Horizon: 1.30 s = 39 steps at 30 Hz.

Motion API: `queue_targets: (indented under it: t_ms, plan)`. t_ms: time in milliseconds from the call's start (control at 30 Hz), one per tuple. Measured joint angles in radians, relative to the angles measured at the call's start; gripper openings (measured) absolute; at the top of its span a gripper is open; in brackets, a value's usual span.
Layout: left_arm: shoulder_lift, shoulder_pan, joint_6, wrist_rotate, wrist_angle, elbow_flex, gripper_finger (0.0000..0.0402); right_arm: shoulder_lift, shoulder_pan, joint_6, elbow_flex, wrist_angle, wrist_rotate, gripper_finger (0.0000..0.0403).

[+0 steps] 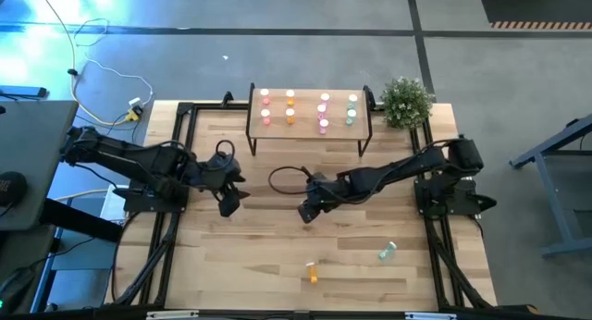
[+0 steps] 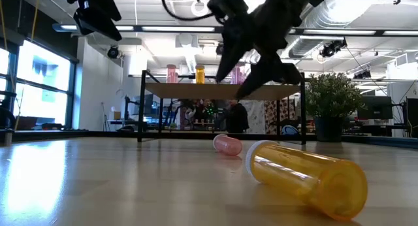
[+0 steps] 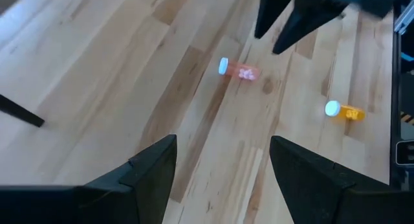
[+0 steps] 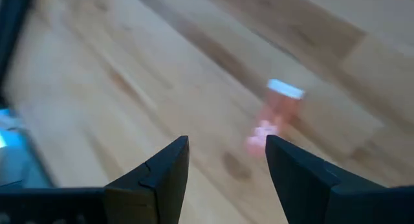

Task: Pick and place medicine bottles onto shelf by color
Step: Put the red pill bottle on the shelf aligned with the other red pill bottles

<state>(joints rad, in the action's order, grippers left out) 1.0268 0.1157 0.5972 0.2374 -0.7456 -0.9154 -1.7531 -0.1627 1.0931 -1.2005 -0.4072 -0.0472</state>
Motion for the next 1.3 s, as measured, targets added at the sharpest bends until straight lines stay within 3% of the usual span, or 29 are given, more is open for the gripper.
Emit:
queue_targets:
  t_ms: [1000, 1300]
  plan:
    - [-0.034, -0.085, -0.097, 0.009, 0.001, 0.000, 0.0236, -0.194, 0.006, 0.033, -0.010, 0.012, -0.006, 0.0194]
    - [-0.034, -0.085, -0.104, 0.008, 0.001, 0.000, 0.0236, -0.194, 0.012, 0.028, -0.010, -0.031, -0.003, 0.0145]
